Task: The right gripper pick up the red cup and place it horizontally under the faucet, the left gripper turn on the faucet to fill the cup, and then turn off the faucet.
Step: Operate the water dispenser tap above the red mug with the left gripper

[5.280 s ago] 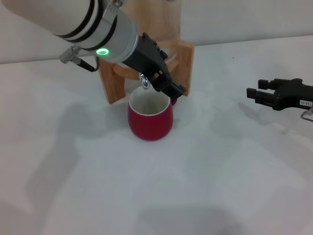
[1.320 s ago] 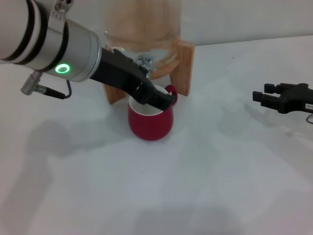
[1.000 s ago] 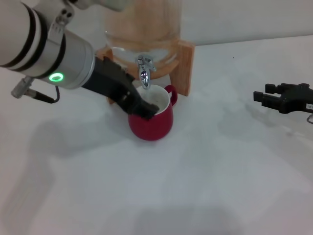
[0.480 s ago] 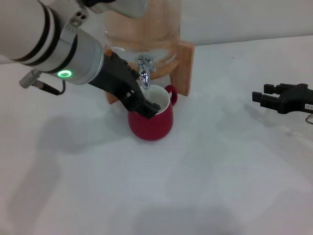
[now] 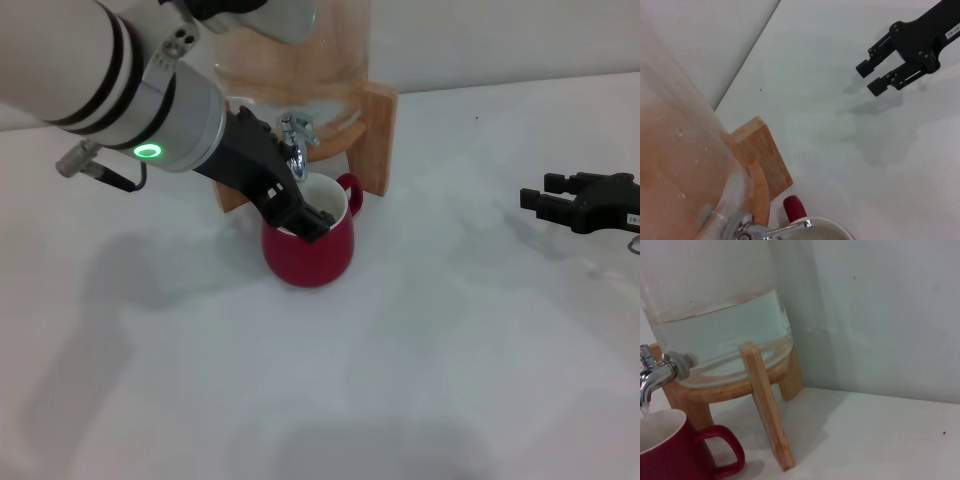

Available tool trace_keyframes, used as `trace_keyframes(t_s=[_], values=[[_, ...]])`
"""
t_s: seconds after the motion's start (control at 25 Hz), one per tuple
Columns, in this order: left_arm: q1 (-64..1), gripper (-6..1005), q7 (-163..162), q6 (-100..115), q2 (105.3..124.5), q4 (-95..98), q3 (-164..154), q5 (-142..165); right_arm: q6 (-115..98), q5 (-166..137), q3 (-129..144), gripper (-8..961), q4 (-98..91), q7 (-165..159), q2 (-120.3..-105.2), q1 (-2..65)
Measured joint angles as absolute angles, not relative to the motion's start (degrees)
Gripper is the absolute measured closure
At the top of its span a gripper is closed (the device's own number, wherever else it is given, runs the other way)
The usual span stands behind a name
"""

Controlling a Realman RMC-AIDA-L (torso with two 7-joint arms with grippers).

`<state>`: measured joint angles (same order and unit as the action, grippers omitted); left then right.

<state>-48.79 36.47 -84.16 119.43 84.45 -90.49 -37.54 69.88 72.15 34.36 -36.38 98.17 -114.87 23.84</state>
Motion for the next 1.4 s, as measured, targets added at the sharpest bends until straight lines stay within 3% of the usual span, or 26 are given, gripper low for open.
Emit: trace_keyframes(t_s=[1.4], values=[[-51.0,123,37.8,-79.8,119.5,80.6,-93.4,-37.9,69.0,72.2,34.4,471,-36.4,98.2,-114.87,24.1]])
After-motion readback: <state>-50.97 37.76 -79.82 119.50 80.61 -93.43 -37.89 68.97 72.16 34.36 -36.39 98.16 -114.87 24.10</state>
